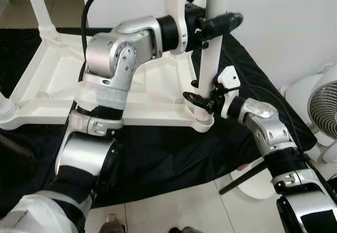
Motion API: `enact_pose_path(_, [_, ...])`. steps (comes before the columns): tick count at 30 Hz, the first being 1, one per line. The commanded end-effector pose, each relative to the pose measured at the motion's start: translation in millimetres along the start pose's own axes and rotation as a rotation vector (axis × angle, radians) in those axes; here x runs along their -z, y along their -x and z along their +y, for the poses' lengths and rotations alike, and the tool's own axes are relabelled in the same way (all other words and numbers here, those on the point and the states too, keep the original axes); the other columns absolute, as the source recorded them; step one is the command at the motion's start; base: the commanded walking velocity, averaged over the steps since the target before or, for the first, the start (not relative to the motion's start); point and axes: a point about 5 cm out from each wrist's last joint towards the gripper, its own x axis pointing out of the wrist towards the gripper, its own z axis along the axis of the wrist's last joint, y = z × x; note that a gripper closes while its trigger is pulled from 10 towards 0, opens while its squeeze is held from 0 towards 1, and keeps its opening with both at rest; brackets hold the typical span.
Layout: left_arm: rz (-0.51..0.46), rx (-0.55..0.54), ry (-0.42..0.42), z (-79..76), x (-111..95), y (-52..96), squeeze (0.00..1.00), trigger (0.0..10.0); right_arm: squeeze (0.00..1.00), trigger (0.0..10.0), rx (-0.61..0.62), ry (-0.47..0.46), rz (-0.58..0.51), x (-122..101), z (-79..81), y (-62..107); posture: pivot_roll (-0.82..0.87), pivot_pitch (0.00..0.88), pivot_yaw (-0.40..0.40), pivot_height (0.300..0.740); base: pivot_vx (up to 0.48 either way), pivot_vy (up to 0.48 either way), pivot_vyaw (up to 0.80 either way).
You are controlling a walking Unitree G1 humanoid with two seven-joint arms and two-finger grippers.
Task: Building children table
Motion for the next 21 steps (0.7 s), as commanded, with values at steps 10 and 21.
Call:
enact_pose_path(10, [0.01,-0.008,-0.034,-3.7,-8,1.5,0.0,10.0,1.0,10.0,0.058,0.0,-0.018,-6,-6.2,-6.0,0.13,0.037,-0.07,0.74,0.0,0.0,0.0])
enact_pose_path(21, [-0.022,-0.183,-0.1,-1.4,-22,0.9,0.0,10.0,1.0,10.0,0.246,-0.014,-0.033,-12,-12.3,-20.3,0.13,0.044,-0.065,0.74,0.0,0.0,0.0])
